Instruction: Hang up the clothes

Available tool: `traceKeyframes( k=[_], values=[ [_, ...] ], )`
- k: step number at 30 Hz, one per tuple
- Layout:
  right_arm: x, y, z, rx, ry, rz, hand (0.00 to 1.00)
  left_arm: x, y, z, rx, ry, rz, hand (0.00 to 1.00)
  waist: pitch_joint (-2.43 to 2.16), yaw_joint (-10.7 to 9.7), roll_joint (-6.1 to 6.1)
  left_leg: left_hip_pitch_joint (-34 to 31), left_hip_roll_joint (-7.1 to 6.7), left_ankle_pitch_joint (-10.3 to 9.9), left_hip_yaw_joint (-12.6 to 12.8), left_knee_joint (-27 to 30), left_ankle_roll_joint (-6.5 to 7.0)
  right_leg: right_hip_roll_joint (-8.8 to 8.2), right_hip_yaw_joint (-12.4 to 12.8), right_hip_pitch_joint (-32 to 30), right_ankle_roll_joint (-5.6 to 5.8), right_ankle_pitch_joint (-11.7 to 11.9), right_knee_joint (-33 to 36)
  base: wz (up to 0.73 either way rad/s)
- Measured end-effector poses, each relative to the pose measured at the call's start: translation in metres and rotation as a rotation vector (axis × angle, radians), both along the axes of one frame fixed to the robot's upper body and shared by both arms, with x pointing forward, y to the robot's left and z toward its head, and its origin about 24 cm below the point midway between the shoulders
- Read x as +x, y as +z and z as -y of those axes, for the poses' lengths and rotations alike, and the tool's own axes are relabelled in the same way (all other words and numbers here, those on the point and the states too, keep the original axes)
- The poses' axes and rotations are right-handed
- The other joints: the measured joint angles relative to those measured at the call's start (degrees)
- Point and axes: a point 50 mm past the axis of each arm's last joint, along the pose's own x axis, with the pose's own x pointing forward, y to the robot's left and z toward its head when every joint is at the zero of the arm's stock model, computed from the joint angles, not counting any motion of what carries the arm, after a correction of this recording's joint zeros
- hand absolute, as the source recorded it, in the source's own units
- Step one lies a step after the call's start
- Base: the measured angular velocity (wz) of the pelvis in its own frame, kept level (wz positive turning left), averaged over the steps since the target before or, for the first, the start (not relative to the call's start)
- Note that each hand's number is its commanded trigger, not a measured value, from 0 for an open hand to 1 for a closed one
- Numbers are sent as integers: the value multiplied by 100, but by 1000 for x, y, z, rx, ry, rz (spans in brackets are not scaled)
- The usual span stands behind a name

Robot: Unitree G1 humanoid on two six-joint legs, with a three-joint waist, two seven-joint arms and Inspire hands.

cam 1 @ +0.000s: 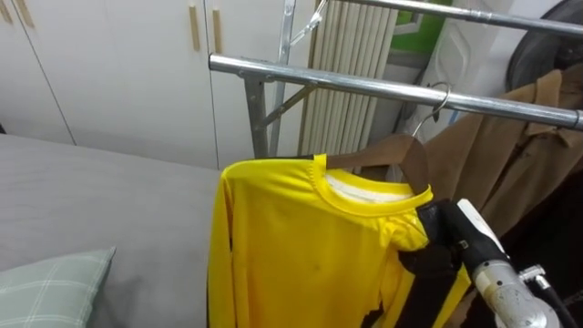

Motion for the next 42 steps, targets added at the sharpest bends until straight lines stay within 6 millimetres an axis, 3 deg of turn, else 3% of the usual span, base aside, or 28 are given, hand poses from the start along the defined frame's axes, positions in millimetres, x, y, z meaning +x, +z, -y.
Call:
traceKeyframes(
  k=[14,16,17,18,27,30,42],
  values=[
    [-3,-6,3,1,-15,-27,100,-1,0,0,-2,10,1,0,-13,-2,4,72,3,-11,-5,-5,13,-2,2,90,10,1,-23,0],
    [-3,-7,3,6,-18,-29,68,-1,0,0,-2,9,1,0,-14,-1,1,67,2,-12,-4,-8,16,-5,8,91,14,3,-22,0],
    [-3,-7,4,9,-20,-30,22,-1,0,0,-2,9,1,0,-15,-1,0,67,1,-12,-4,-7,16,-5,8,92,15,3,-21,0],
    [-3,-7,4,12,-21,-30,0,-1,0,0,-2,9,1,0,-15,-1,0,67,1,-12,-4,-5,16,-6,9,92,16,4,-20,0],
    [-9,-21,11,59,-79,-132,0,0,0,0,-2,8,1,0,-16,2,0,47,5,-12,-4,-3,15,0,3,77,15,5,-29,0],
    [-12,-28,14,59,-95,-178,0,-1,0,0,-1,10,2,0,-17,3,-1,39,9,2,-7,-10,-9,8,6,77,-32,23,-27,0],
    [-15,-30,19,55,-116,-198,0,-2,0,-2,4,28,4,0,-19,17,-9,74,11,5,-50,-72,-14,19,5,86,-68,-1,-25,0]
  ],
)
